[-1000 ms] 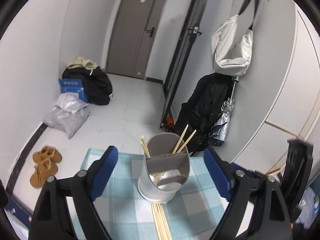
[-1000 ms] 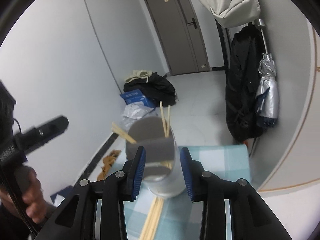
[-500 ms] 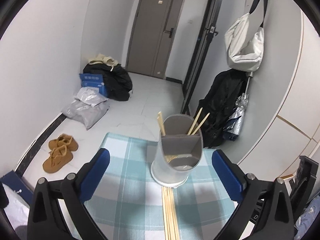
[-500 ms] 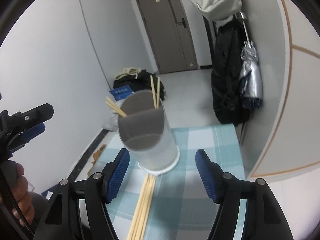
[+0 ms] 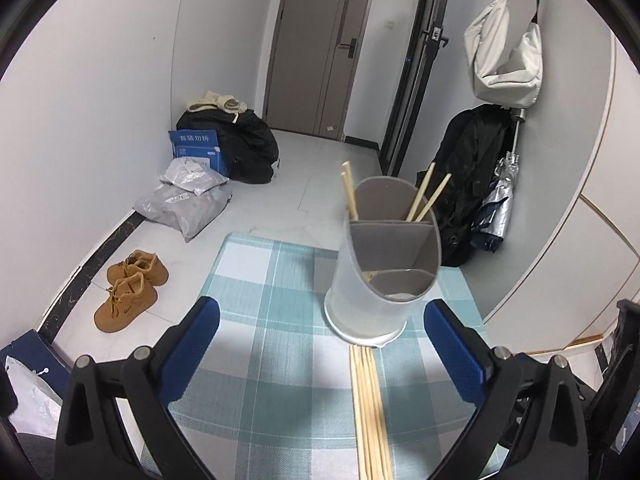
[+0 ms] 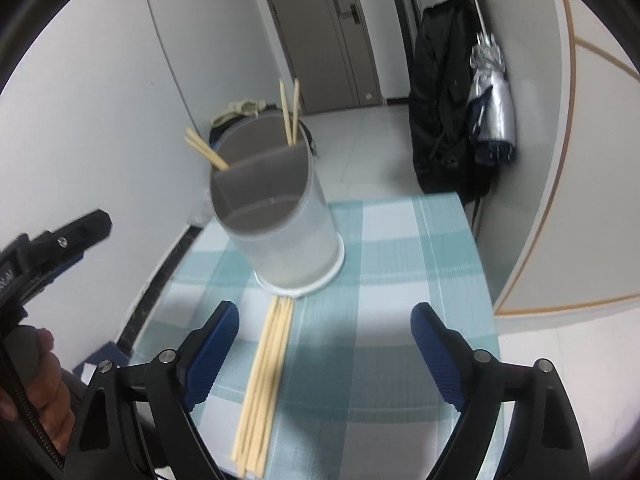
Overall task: Organize utensils
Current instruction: 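Withdraw both tools from the holder down toward the chopstick bundle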
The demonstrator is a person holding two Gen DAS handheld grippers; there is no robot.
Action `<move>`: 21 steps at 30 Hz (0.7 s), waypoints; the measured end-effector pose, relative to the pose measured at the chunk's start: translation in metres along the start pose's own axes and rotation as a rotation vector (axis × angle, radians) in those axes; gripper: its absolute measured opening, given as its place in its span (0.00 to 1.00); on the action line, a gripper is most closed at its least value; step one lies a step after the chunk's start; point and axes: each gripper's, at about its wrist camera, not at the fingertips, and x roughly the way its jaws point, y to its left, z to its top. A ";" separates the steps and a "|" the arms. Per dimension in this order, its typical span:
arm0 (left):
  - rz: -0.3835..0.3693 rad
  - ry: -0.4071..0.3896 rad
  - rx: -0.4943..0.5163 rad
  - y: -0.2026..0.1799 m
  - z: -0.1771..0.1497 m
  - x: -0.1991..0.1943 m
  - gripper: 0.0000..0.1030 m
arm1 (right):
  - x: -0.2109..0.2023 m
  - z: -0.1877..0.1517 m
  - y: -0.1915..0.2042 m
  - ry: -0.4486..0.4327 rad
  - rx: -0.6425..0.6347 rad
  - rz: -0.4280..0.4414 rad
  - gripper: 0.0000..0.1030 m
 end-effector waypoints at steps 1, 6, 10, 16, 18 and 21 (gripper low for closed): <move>-0.001 0.004 -0.007 0.003 0.000 0.002 0.97 | 0.005 -0.001 -0.001 0.017 -0.003 -0.004 0.86; 0.041 -0.004 -0.013 0.013 0.000 0.005 0.97 | 0.023 -0.007 -0.003 0.081 -0.004 -0.016 0.85; 0.066 -0.042 0.010 0.015 0.004 0.004 0.97 | 0.042 -0.008 0.001 0.153 -0.026 -0.019 0.85; 0.063 0.000 -0.022 0.027 0.008 0.018 0.97 | 0.073 -0.008 0.017 0.236 -0.075 -0.024 0.73; 0.059 0.022 -0.041 0.032 0.007 0.022 0.97 | 0.085 -0.011 0.024 0.271 -0.093 -0.026 0.55; 0.068 0.043 -0.050 0.036 0.006 0.025 0.97 | 0.097 -0.017 0.032 0.299 -0.114 -0.020 0.42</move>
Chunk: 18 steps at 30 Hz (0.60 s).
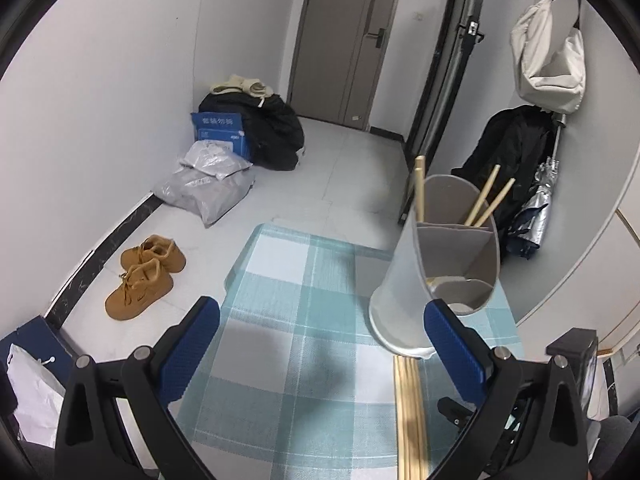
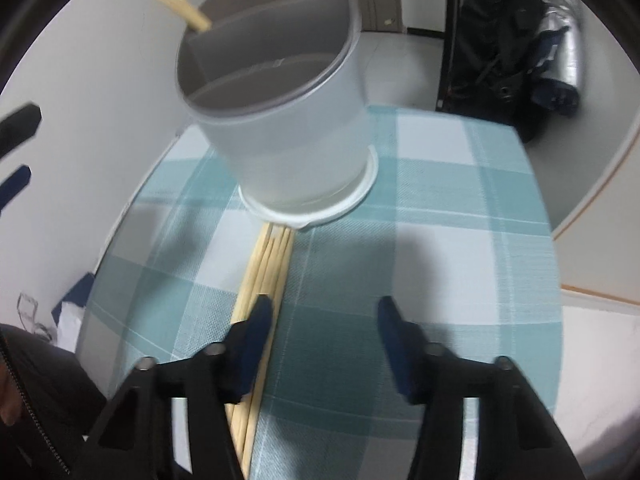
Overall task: Organize utensils
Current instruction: 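Withdraw both tools from the holder down toward the chopstick bundle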
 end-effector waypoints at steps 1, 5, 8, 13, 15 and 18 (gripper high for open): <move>0.002 0.001 0.000 0.000 0.000 0.000 0.97 | 0.003 -0.001 0.003 0.003 -0.004 0.000 0.42; 0.005 0.008 0.002 0.002 -0.001 0.000 0.97 | 0.010 -0.005 0.011 0.028 -0.027 0.003 0.28; 0.015 0.008 -0.001 0.004 0.001 -0.001 0.97 | 0.012 -0.008 0.017 0.037 -0.053 -0.015 0.28; 0.040 0.002 -0.009 0.008 0.001 -0.001 0.97 | 0.016 -0.008 0.023 0.039 -0.087 -0.040 0.24; 0.060 -0.002 0.001 0.006 0.001 0.000 0.97 | 0.019 -0.006 0.024 0.045 -0.090 -0.039 0.23; 0.075 0.001 -0.013 0.011 0.002 0.001 0.97 | 0.025 0.000 0.030 0.065 -0.105 -0.074 0.18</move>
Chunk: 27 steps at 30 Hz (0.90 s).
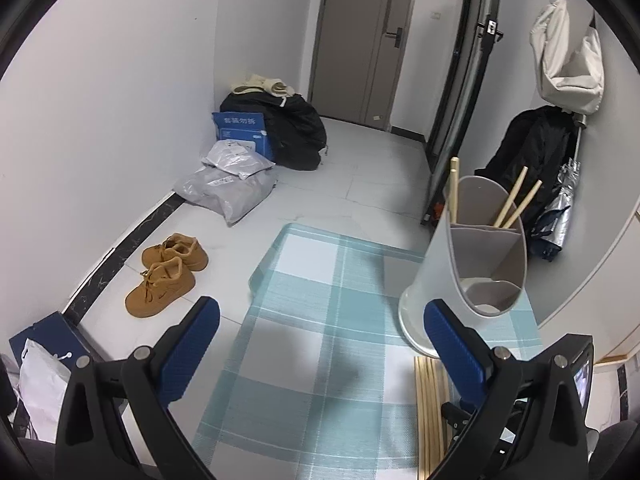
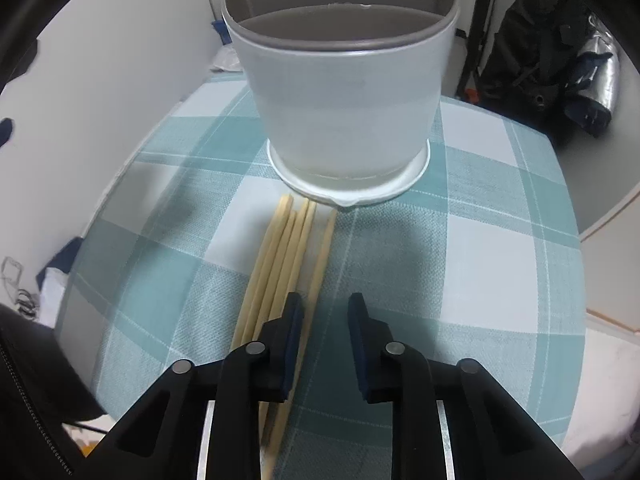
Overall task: Organize utensils
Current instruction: 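Grasp one wooden chopstick from the bundle with the right tool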
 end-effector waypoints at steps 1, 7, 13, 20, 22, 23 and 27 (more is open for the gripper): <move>0.002 0.003 -0.011 0.003 0.000 0.001 0.97 | 0.001 0.002 0.002 0.006 -0.009 -0.005 0.17; 0.005 0.020 -0.067 0.015 0.002 0.004 0.97 | 0.000 0.001 0.006 0.032 -0.042 0.012 0.05; -0.003 0.028 -0.086 0.016 0.002 0.004 0.97 | -0.010 -0.015 -0.009 0.088 -0.047 0.048 0.05; -0.003 0.046 -0.094 0.019 0.002 0.009 0.97 | -0.006 -0.010 -0.014 0.089 -0.065 0.056 0.14; 0.004 0.061 -0.091 0.020 0.000 0.012 0.97 | 0.000 -0.001 -0.011 0.068 -0.068 0.049 0.16; 0.009 0.070 -0.087 0.020 -0.002 0.014 0.97 | 0.002 0.002 -0.011 0.059 -0.069 0.047 0.16; 0.030 0.119 -0.082 0.023 -0.009 0.024 0.97 | 0.007 0.009 -0.010 0.025 -0.083 0.068 0.07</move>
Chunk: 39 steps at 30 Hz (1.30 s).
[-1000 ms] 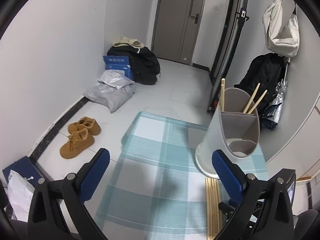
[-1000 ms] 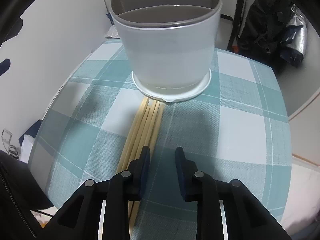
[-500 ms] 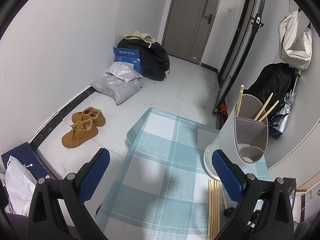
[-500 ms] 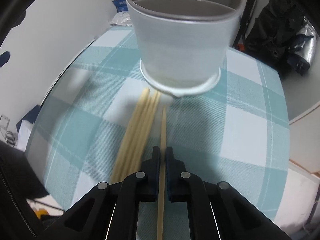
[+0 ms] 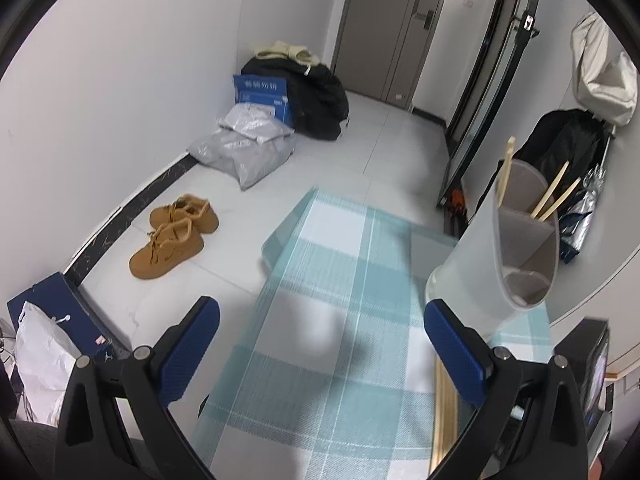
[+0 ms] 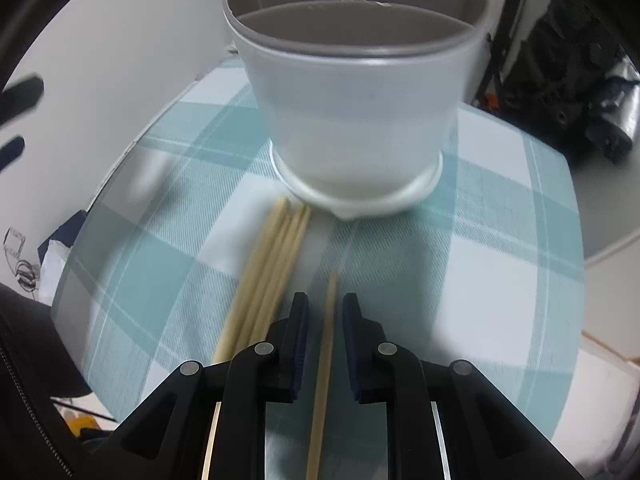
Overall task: Organize utensils
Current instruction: 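Grasp one wooden chopstick from the bundle with the right tool, then grasp a chopstick with the left tool while the right tool holds its chopstick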
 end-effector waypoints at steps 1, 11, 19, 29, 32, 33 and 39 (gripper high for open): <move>0.001 0.019 0.003 0.000 -0.002 0.004 0.97 | 0.001 0.001 -0.003 -0.004 0.009 0.028 0.04; -0.112 0.242 0.150 -0.046 -0.033 0.034 0.97 | -0.051 0.001 -0.074 -0.222 0.268 0.153 0.03; -0.098 0.318 0.276 -0.075 -0.056 0.040 0.97 | -0.076 -0.006 -0.140 -0.329 0.489 0.240 0.03; 0.012 0.390 0.261 -0.068 -0.069 0.055 0.97 | -0.111 -0.022 -0.140 -0.392 0.579 0.240 0.03; 0.017 0.377 0.273 -0.068 -0.071 0.052 0.97 | -0.110 -0.022 -0.141 -0.401 0.566 0.234 0.03; 0.019 0.379 0.269 -0.067 -0.071 0.051 0.97 | -0.110 -0.021 -0.141 -0.402 0.565 0.233 0.03; 0.062 0.399 0.256 -0.064 -0.068 0.060 0.98 | -0.111 -0.022 -0.143 -0.397 0.573 0.241 0.03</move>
